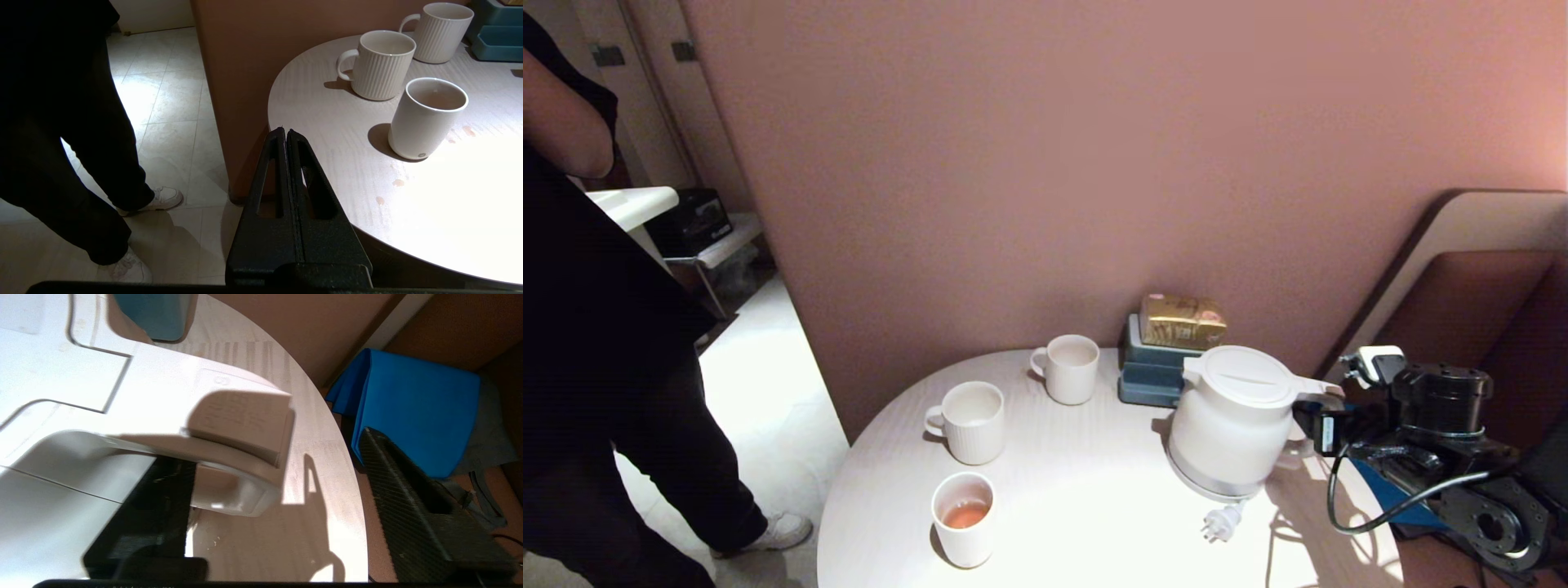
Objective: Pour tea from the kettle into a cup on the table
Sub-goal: Put down the kettle on the table, then pick up the cup
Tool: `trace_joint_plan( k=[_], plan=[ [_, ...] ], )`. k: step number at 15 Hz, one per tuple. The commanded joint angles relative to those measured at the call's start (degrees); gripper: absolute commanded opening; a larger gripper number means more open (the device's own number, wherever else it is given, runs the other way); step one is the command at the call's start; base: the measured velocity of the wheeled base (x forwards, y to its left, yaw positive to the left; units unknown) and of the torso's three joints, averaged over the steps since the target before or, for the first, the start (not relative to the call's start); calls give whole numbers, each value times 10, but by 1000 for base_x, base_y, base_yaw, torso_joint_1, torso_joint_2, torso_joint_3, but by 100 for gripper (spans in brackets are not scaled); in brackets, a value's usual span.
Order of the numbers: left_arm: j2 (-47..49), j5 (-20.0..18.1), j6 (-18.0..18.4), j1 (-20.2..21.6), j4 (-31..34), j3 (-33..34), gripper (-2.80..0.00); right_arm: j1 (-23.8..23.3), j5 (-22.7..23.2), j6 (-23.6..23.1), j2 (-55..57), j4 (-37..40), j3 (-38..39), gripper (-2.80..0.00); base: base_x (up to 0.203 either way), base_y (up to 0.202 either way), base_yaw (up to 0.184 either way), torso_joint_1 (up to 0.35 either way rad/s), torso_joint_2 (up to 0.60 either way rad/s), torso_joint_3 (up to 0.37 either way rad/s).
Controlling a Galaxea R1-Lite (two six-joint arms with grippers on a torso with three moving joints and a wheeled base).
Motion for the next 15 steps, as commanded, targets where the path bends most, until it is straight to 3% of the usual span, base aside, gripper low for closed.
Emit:
trace_joint_plan(
  k=[1,6,15],
  plan=[
    [1,0,0,0,0,0,-280,0,1,0,-3,-3,6,0,0,0,0,0,0,0],
    [1,0,0,0,0,0,-280,-8,13,0,-21,-7,61,0,0,0,0,0,0,0],
    [1,1,0,0,0,0,-280,-28,39,0,-165,1,170,0,0,0,0,0,0,0]
  ],
)
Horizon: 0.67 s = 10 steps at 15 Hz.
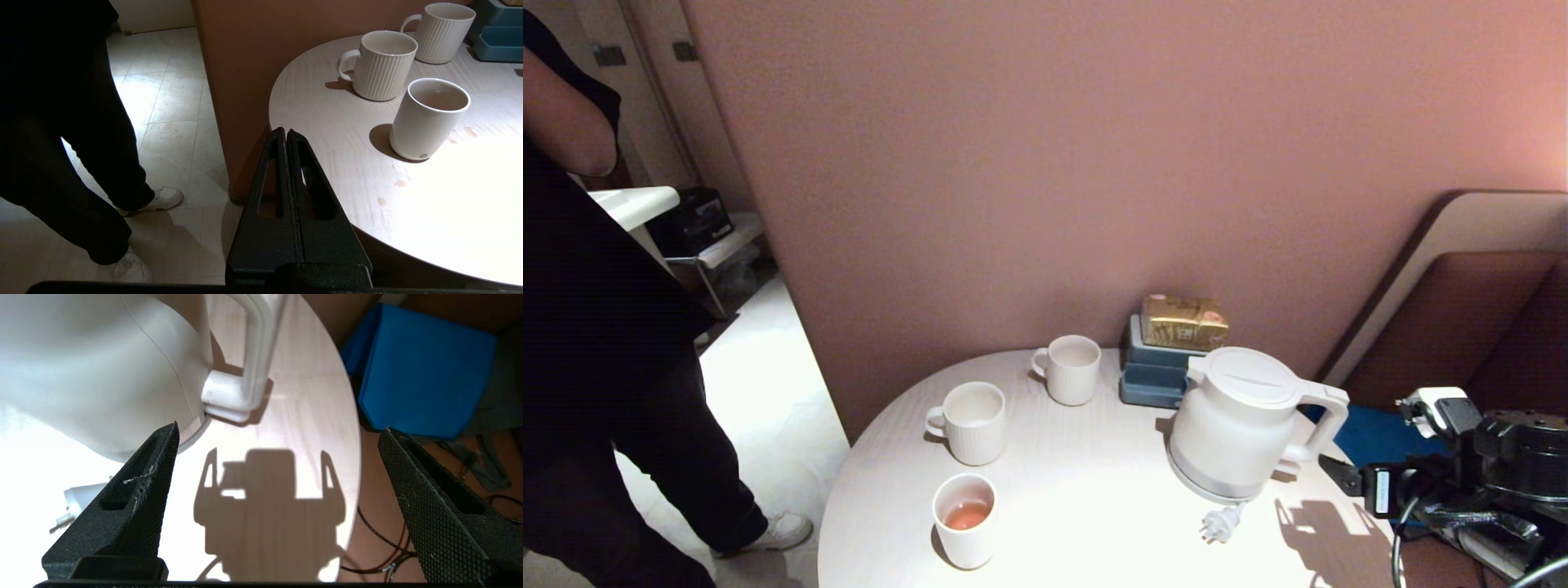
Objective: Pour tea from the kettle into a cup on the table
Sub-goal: Pick up the cup
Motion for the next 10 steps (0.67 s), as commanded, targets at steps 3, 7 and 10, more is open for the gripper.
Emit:
trace_joint_plan(
  k=[3,7,10],
  plan=[
    [1,0,0,0,0,0,-280,0,6,1,-129,71,8,0,0,0,0,0,0,0],
    [1,0,0,0,0,0,-280,0,28,17,-319,285,-29,0,0,0,0,0,0,0],
    [1,0,0,0,0,0,-280,0,41,21,-462,429,-55,0,0,0,0,0,0,0]
  ],
)
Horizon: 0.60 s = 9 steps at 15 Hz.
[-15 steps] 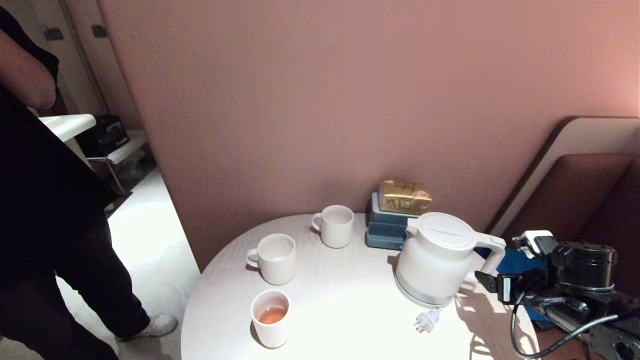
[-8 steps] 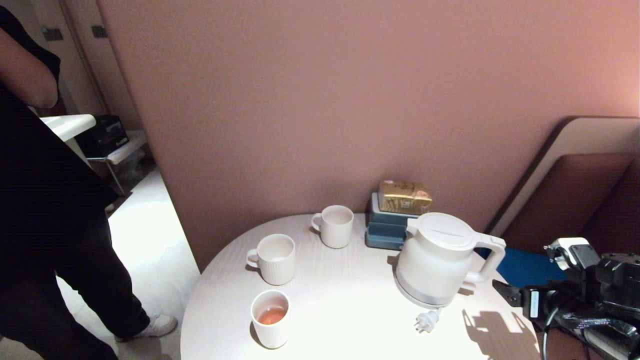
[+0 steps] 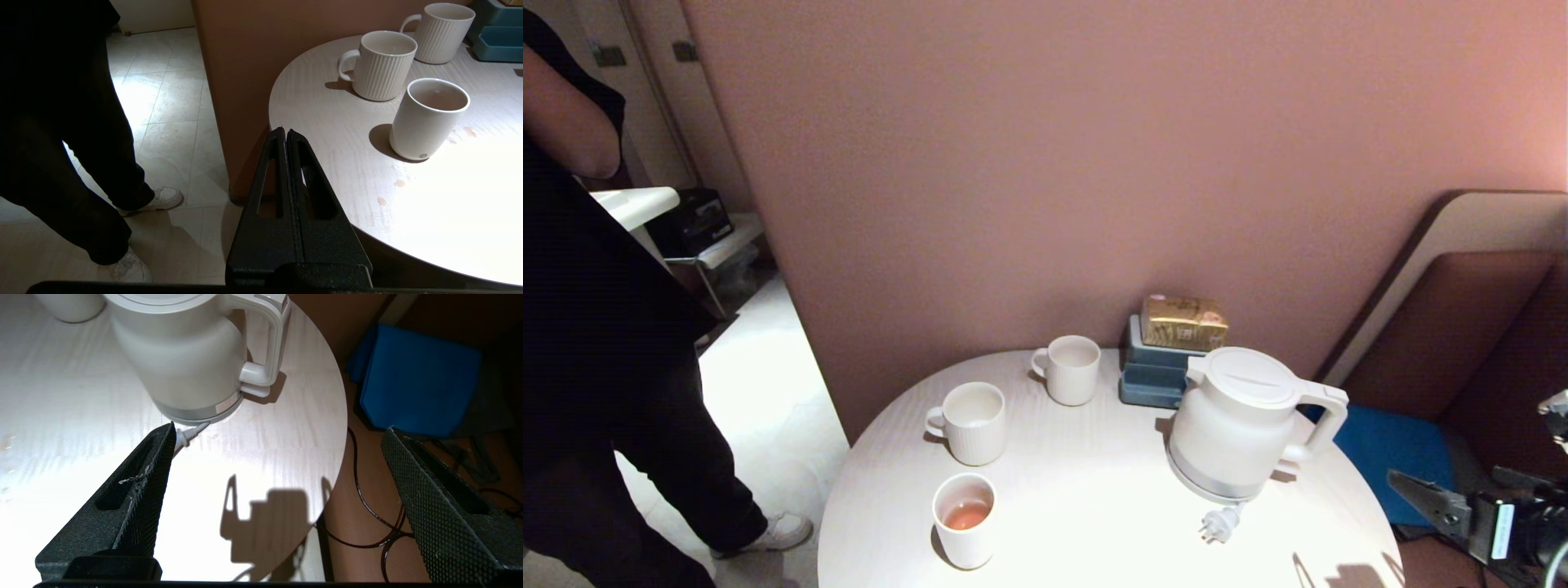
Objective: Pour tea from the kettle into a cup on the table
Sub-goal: Pick up the cup
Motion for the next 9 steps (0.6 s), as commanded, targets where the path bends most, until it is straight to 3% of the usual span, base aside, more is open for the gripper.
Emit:
trace_joint_plan(
  k=[1,6,9],
  plan=[
    [1,0,0,0,0,0,-280,0,3,0,-123,76,-17,0,0,0,0,0,0,0],
    [1,0,0,0,0,0,-280,1,56,2,-327,382,-124,0,0,0,0,0,0,0],
    [1,0,0,0,0,0,-280,2,61,-1,-399,431,-129,0,0,0,0,0,0,0]
  ],
)
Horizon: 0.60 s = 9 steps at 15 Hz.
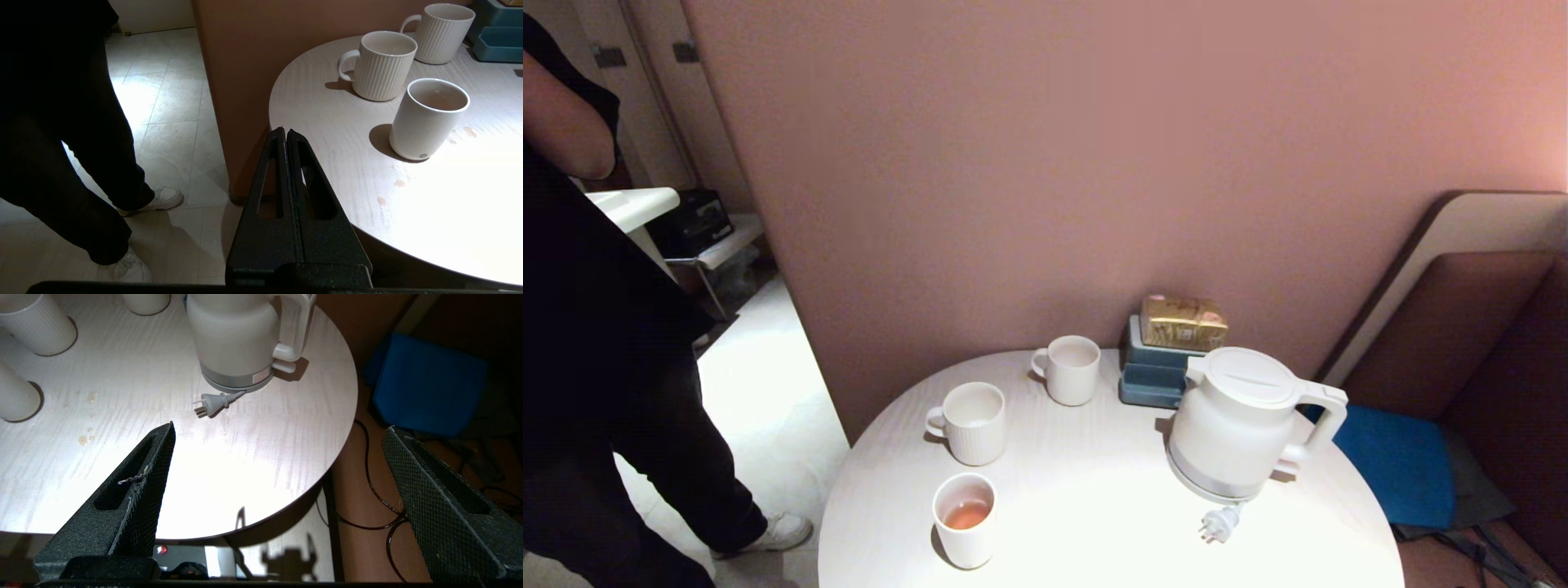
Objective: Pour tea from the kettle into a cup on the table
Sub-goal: Pick up the cup
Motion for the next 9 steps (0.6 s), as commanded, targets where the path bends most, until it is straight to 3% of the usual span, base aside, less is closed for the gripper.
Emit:
trace_joint_plan(
  k=[1,9],
  plan=[
    [1,0,0,0,0,0,-280,0,-7,-3,-75,5,6,0,0,0,0,0,0,0],
    [1,0,0,0,0,0,-280,22,-45,-34,-245,30,94,0,0,0,0,0,0,0]
  ],
)
